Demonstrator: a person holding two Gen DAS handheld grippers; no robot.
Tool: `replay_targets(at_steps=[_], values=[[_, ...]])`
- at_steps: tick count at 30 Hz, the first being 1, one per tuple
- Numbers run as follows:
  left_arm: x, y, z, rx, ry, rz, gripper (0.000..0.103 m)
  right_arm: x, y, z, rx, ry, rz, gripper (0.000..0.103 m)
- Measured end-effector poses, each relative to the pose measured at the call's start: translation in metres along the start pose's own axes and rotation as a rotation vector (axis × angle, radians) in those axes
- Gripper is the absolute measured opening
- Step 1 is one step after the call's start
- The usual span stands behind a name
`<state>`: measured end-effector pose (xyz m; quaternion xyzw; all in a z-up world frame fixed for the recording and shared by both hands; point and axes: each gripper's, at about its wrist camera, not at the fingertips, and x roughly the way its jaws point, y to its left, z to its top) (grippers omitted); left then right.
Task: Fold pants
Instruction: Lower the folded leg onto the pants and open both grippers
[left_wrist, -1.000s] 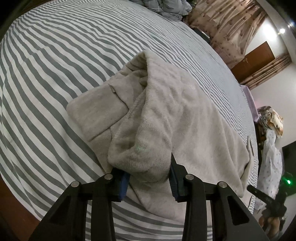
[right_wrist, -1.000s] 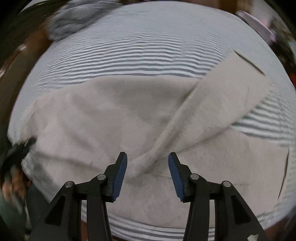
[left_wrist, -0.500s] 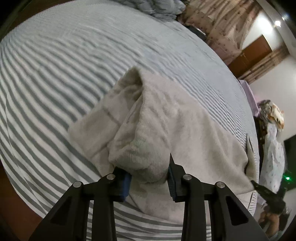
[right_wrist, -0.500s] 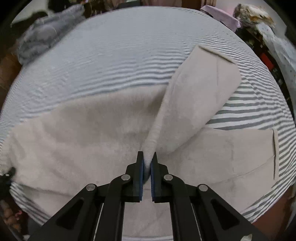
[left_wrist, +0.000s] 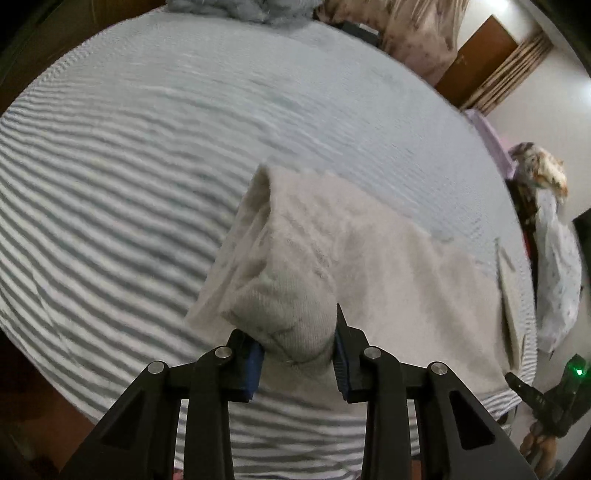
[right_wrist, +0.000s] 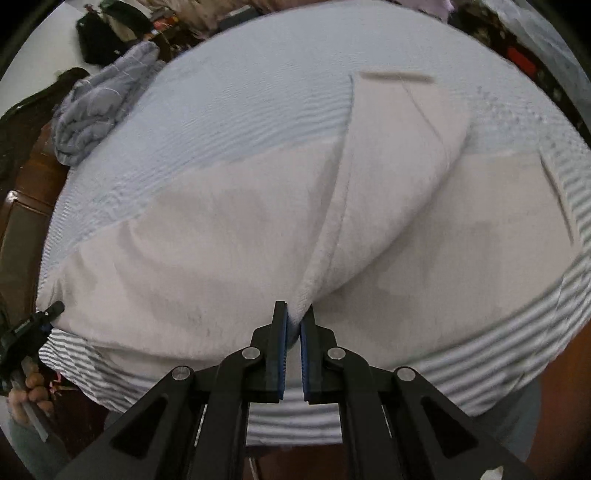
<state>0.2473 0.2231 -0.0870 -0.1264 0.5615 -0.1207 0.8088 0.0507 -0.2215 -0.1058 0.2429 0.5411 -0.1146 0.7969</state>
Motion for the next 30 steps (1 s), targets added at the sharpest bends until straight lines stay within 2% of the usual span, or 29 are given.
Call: replay_targets(at_steps=[3,7,12,17,22,26,30], values=[[0.016,0.011,-0.013,-0.014,0.037,0.016,0.033,0.017,-0.009,-0.01,0.007,0.018,-0.022,0.004],[0.016,0.007,-0.021,0.017,0.017,0.023,0.033,0.019,-0.005,-0.012,-0.024,0.0,-0.046,0.004],[0.01,0.011,-0.012,0.01,-0.01,-0.017,0.033,0.009,0.0,-0.012,-0.042,-0.032,-0.037,0.004],[0.008,0.012,0.0,0.022,-0.012,-0.005,0.033,0.003,0.004,-0.016,-0.045,-0.037,-0.022,0.004],[0.023,0.016,-0.006,0.004,0.027,0.015,0.033,0.023,0.005,-0.025,-0.06,0.01,-0.039,0.005],[0.02,0.01,-0.009,0.026,0.026,0.035,0.037,0.044,-0.003,-0.027,-0.046,0.054,-0.04,0.006],[0.015,0.01,-0.009,0.012,0.052,0.04,0.042,0.054,-0.006,-0.023,-0.03,0.073,-0.027,0.013]])
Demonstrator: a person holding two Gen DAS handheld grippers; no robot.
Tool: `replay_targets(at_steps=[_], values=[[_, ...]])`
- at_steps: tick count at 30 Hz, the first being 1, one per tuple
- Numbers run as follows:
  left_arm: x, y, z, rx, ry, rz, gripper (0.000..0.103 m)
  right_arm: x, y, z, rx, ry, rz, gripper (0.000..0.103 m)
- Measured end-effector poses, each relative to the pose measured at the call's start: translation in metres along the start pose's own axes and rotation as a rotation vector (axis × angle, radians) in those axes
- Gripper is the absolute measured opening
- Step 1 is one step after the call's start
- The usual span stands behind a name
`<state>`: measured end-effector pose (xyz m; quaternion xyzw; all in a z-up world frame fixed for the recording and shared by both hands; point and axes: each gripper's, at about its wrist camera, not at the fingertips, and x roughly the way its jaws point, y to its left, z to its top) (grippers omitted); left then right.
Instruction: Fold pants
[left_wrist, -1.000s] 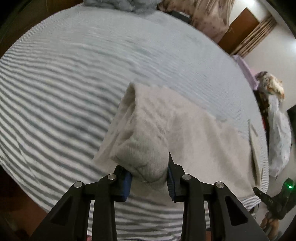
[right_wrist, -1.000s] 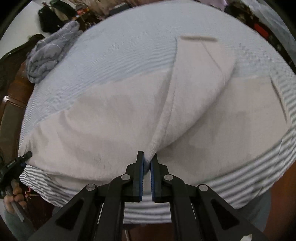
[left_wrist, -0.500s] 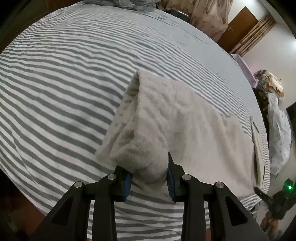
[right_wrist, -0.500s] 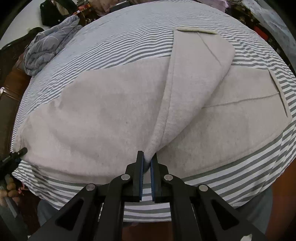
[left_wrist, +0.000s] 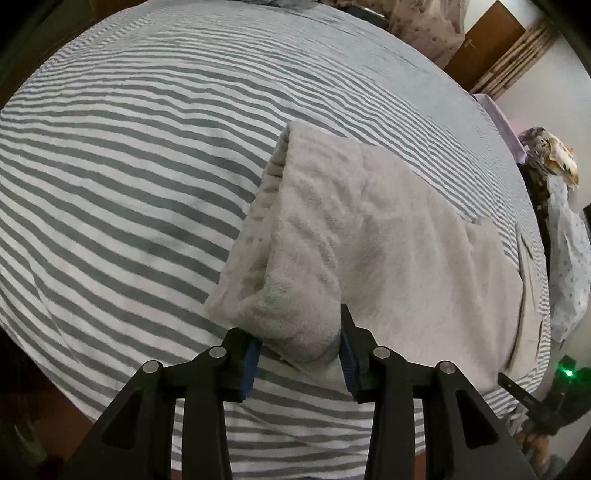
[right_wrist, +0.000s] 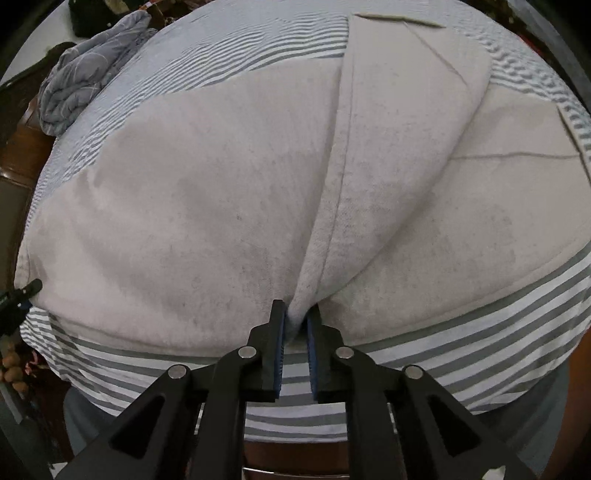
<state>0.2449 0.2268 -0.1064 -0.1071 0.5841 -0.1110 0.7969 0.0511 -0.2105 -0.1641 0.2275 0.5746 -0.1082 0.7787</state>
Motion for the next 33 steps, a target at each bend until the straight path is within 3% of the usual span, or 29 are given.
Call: replay_targets(at_steps=[5,7,9,11,14,18,22,24,26,33], values=[[-0.014,-0.01,-0.011,0.04,-0.021,0.084,0.049,0.003,-0.007,0.003,0.005,0.026,0.053,0.02],[-0.022,-0.016,-0.018,0.065,-0.05,0.142,0.054,-0.001,-0.015,0.006,0.029,0.032,0.094,0.032],[-0.035,-0.02,-0.025,0.091,-0.097,0.197,0.054,-0.009,-0.022,0.007,0.039,0.042,0.126,0.039],[-0.05,-0.032,-0.035,0.133,-0.169,0.251,0.054,-0.019,-0.03,0.006,0.035,0.042,0.146,0.039],[-0.066,-0.057,-0.049,0.189,-0.246,0.265,0.054,-0.042,-0.046,0.01,0.015,0.024,0.147,0.039],[-0.076,-0.103,-0.072,0.307,-0.301,0.145,0.055,-0.078,-0.068,0.033,-0.024,-0.046,0.099,0.039],[-0.052,-0.167,-0.094,0.42,-0.225,-0.041,0.055,-0.112,-0.075,0.084,-0.048,-0.126,0.029,0.039],[-0.034,-0.2,-0.106,0.475,-0.19,-0.1,0.055,-0.12,-0.069,0.116,-0.089,-0.142,-0.03,0.039],[-0.015,-0.231,-0.118,0.526,-0.157,-0.14,0.055,-0.123,-0.07,0.143,-0.09,-0.147,-0.047,0.039],[0.047,-0.32,-0.164,0.664,-0.078,-0.17,0.055,-0.086,-0.053,0.235,-0.094,-0.073,-0.089,0.039]])
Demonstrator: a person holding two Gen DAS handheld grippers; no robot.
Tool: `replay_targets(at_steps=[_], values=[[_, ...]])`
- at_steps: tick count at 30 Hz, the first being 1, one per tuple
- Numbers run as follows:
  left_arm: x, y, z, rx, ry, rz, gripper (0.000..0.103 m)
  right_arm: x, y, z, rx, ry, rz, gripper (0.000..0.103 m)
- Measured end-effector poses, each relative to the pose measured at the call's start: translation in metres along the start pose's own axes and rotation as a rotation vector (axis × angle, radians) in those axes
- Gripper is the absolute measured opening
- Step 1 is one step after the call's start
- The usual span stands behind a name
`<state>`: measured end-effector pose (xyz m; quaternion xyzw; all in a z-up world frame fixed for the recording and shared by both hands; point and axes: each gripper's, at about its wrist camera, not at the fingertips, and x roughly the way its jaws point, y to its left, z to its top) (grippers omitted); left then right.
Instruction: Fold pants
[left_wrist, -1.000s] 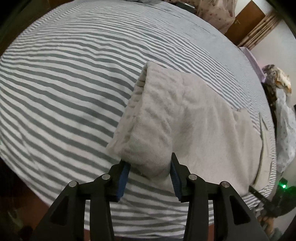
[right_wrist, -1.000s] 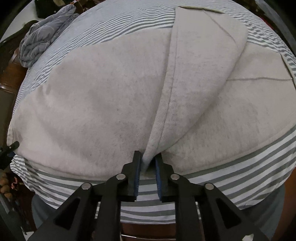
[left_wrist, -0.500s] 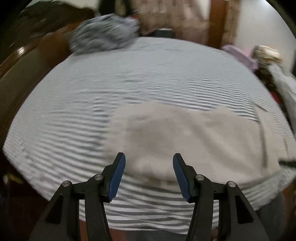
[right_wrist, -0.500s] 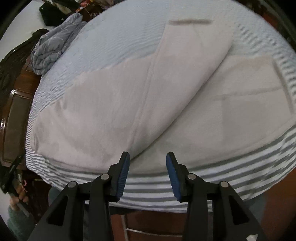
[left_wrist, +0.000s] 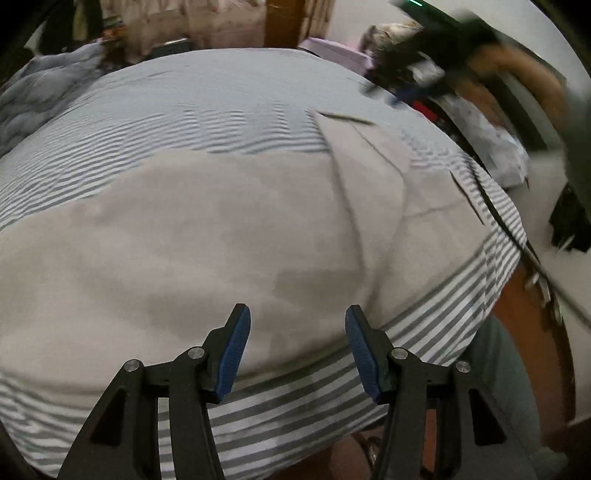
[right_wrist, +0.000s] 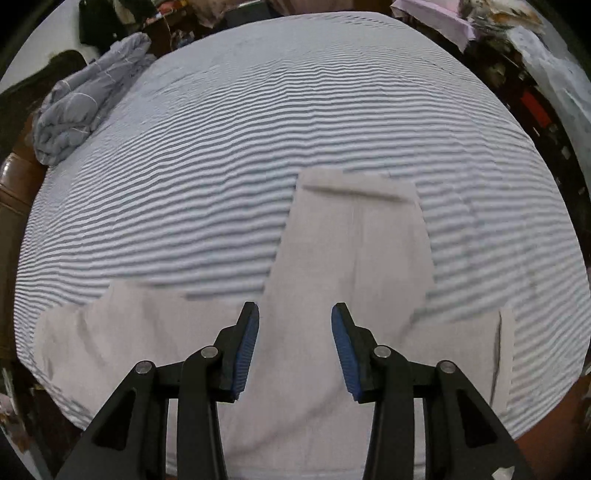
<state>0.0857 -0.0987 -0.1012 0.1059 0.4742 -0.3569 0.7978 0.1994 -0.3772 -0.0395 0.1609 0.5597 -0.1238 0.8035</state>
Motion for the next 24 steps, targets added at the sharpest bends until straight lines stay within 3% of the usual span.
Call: replay_targets(at_steps=[4,10,13,15,17,19,24], values=[[0.032,-0.016,0.0,0.005,0.019,0.0,0.055,0.042,0.013,0.03,-0.021,0.051,-0.019,0.039],[0.059,-0.029,-0.004,0.01,0.023,0.002,0.054,0.106,0.032,0.056,-0.041,0.079,-0.131,0.039],[0.062,-0.035,-0.008,0.045,0.01,0.002,0.039,0.12,0.037,0.063,-0.052,0.04,-0.233,0.039],[0.061,-0.033,-0.008,0.059,0.014,0.01,0.026,0.129,0.036,0.066,-0.055,0.043,-0.25,0.036],[0.062,-0.035,-0.008,0.058,0.004,0.013,0.021,0.133,0.033,0.067,-0.056,0.056,-0.254,0.008],[0.062,-0.035,-0.008,0.058,0.005,0.003,0.012,0.125,0.025,0.066,-0.051,0.045,-0.231,0.005],[0.059,-0.038,-0.008,0.065,-0.008,0.022,0.008,0.06,-0.02,0.053,0.049,-0.068,-0.164,0.005]])
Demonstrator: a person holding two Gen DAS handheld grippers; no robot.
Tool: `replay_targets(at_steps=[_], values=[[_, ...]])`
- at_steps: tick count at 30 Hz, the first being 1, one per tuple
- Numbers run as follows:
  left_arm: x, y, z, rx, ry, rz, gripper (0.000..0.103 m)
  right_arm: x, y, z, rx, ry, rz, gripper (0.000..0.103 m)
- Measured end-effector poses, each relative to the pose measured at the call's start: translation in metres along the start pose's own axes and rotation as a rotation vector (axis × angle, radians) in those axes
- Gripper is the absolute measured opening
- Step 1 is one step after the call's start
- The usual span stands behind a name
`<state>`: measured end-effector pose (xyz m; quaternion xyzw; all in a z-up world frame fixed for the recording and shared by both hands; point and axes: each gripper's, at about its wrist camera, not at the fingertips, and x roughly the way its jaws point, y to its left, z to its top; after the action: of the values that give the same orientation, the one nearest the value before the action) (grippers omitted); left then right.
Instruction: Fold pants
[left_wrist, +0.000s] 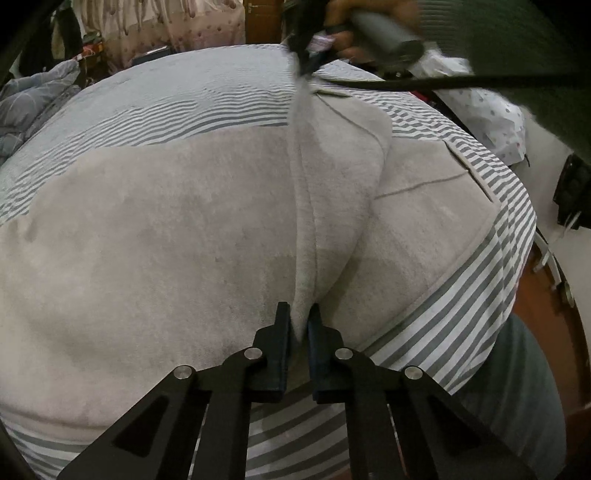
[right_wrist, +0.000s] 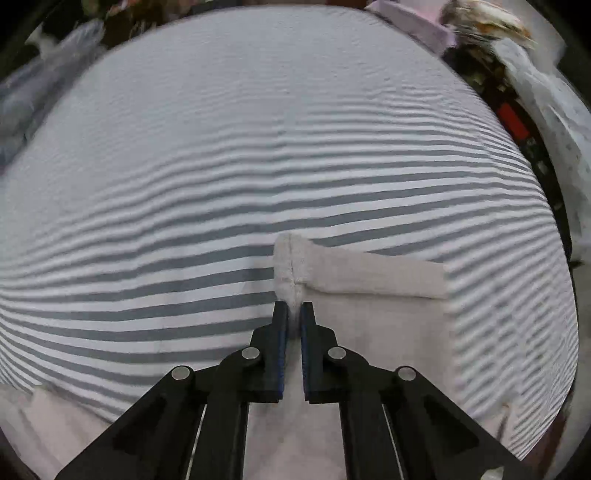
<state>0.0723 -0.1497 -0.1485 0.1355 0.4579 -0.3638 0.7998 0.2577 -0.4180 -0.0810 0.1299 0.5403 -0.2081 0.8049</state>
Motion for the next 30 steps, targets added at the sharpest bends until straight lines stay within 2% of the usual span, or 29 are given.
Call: replay_targets(at_steps=[5,10,14,21,27,30], values=[[-0.009,-0.003,0.003,0.022,-0.038,0.018,0.008,-0.076,-0.088,-0.029,0.143,-0.101,0.051,0.005],[-0.016,-0.009,0.006,0.063,-0.06,0.034,0.008,-0.118,-0.171,-0.091,0.291,-0.137,0.082,0.005],[-0.019,-0.017,0.003,0.124,-0.065,0.058,0.008,-0.118,-0.208,-0.146,0.377,-0.13,0.059,0.005],[-0.012,-0.023,-0.003,0.178,-0.04,0.079,0.008,-0.079,-0.257,-0.229,0.542,-0.031,0.059,0.005],[-0.016,-0.023,-0.004,0.185,-0.043,0.074,0.008,-0.088,-0.263,-0.256,0.565,-0.067,0.052,0.005],[-0.018,-0.023,-0.007,0.193,-0.04,0.059,0.008,-0.082,-0.27,-0.263,0.56,-0.048,0.033,0.005]])
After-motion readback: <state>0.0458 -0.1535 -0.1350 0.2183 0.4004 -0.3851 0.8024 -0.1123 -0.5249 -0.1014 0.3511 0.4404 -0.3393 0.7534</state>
